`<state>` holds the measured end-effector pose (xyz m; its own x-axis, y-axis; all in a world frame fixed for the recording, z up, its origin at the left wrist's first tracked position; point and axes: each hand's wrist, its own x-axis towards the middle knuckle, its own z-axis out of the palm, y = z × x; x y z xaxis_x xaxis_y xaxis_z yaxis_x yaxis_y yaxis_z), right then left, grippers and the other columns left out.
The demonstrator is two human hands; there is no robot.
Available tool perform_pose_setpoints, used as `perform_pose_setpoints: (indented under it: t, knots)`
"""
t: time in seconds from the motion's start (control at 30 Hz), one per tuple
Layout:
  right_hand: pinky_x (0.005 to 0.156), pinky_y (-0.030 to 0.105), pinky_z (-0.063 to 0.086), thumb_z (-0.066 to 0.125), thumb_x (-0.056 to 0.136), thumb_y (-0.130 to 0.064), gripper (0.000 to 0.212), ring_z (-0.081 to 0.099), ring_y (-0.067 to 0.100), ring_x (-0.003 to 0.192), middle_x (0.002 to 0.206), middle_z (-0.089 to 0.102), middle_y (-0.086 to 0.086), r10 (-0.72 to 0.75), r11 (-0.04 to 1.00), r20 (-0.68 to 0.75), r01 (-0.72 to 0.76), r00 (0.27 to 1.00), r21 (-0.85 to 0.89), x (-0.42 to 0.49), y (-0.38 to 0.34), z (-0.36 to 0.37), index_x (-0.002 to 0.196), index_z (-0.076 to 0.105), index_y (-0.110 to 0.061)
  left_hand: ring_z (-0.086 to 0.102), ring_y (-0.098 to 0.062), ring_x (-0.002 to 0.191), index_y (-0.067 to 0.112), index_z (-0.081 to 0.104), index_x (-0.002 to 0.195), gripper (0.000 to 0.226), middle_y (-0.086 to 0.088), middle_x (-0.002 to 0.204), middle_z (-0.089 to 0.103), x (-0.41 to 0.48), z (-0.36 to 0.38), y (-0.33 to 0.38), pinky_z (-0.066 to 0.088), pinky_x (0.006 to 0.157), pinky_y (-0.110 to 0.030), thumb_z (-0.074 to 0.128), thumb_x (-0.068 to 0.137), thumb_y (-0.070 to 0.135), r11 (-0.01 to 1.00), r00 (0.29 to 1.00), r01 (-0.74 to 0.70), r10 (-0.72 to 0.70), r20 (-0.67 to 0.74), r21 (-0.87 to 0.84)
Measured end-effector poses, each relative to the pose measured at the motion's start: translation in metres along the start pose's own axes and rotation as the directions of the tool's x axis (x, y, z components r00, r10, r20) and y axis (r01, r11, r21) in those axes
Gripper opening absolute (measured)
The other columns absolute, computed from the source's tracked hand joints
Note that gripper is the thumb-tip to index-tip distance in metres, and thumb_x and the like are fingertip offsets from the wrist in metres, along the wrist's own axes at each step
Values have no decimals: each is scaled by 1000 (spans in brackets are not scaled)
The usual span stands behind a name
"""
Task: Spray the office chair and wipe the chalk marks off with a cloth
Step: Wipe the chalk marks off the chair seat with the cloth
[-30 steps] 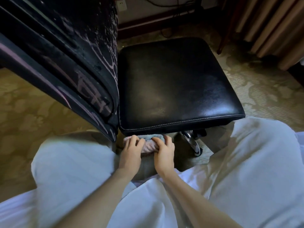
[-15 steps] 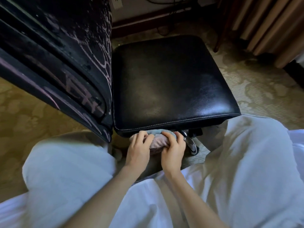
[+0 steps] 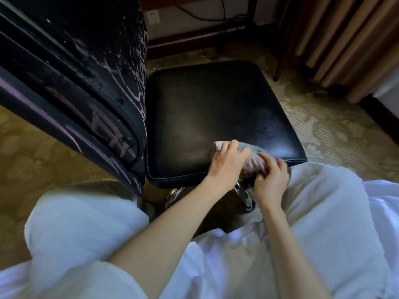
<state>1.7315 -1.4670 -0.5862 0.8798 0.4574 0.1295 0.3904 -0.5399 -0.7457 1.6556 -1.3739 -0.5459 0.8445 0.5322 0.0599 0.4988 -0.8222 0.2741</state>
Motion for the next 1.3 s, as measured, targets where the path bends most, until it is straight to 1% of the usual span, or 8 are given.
perform_pose_setpoints:
  t: [0.07, 0.27, 0.43, 0.57, 0.7, 0.87, 1.03, 1.3]
  knots:
    - [95, 38, 42, 53, 75, 11, 53, 49, 34, 110, 128, 48, 14, 1, 1000, 57, -2, 998, 7, -11, 3, 9, 119, 62, -16, 38, -31, 119, 21, 45, 127, 43, -11, 128, 40, -4, 10, -4, 41, 94, -42, 59, 87, 18, 998, 996, 36, -41, 74, 60]
    - [93, 43, 44, 53, 71, 11, 55, 47, 38, 106, 132, 47, 19, -172, 985, 208, 168, 963, 35, -46, -20, 41, 118, 64, -14, 34, -29, 125, 24, 39, 138, 53, -7, 138, 35, -57, -1, -56, 42, 97, -40, 55, 88, 20, 985, 984, 165, -168, 53, 60]
    - [95, 41, 43, 50, 78, 5, 56, 36, 37, 123, 145, 34, 17, -316, 946, 427, 316, 847, 74, -93, -57, 68, 129, 57, -17, 50, -37, 105, 16, 57, 118, 54, -12, 121, 50, -121, -8, -112, 54, 65, -43, 62, 68, -5, 956, 961, 277, -274, -40, 98]
    - [92, 42, 46, 54, 75, 7, 61, 34, 36, 125, 146, 32, 16, -342, 934, 490, 347, 802, 84, -103, -66, 73, 132, 53, -17, 51, -38, 97, 16, 53, 109, 57, -12, 115, 50, -136, -9, -124, 55, 62, -42, 60, 62, -14, 955, 957, 278, -266, -118, 99]
    - [89, 35, 43, 48, 83, -4, 50, 37, 32, 119, 141, 37, 12, -352, 926, 454, 376, 818, 42, -77, -58, 58, 131, 54, -19, 54, -41, 96, 15, 52, 116, 58, -16, 118, 52, -121, 3, -108, 56, 65, -45, 65, 64, -8, 960, 956, 267, -253, -149, 83]
    - [83, 28, 35, 50, 84, 1, 46, 41, 32, 113, 133, 44, 10, -171, 977, 267, 199, 948, -82, -29, -32, 30, 124, 60, -20, 53, -39, 103, 9, 58, 123, 56, -20, 123, 55, -65, 17, -54, 54, 80, -50, 73, 69, 3, 984, 984, 167, -162, -78, 65]
    - [82, 22, 27, 49, 80, 3, 51, 42, 30, 111, 131, 46, 6, -6, 988, 125, 25, 992, -151, 19, -5, 0, 121, 61, -26, 51, -39, 104, 12, 54, 126, 49, -18, 125, 52, -7, 27, -6, 49, 85, -49, 65, 79, 2, 996, 994, 90, -90, -59, -4]
    - [86, 23, 28, 50, 81, 3, 49, 40, 29, 110, 130, 47, 7, -95, 982, 168, 121, 981, -146, 23, 1, 2, 121, 61, -23, 44, -33, 117, 17, 46, 136, 58, -14, 137, 43, -10, 30, -21, 50, 88, -43, 57, 82, -1, 999, 998, 29, -30, -47, -30]
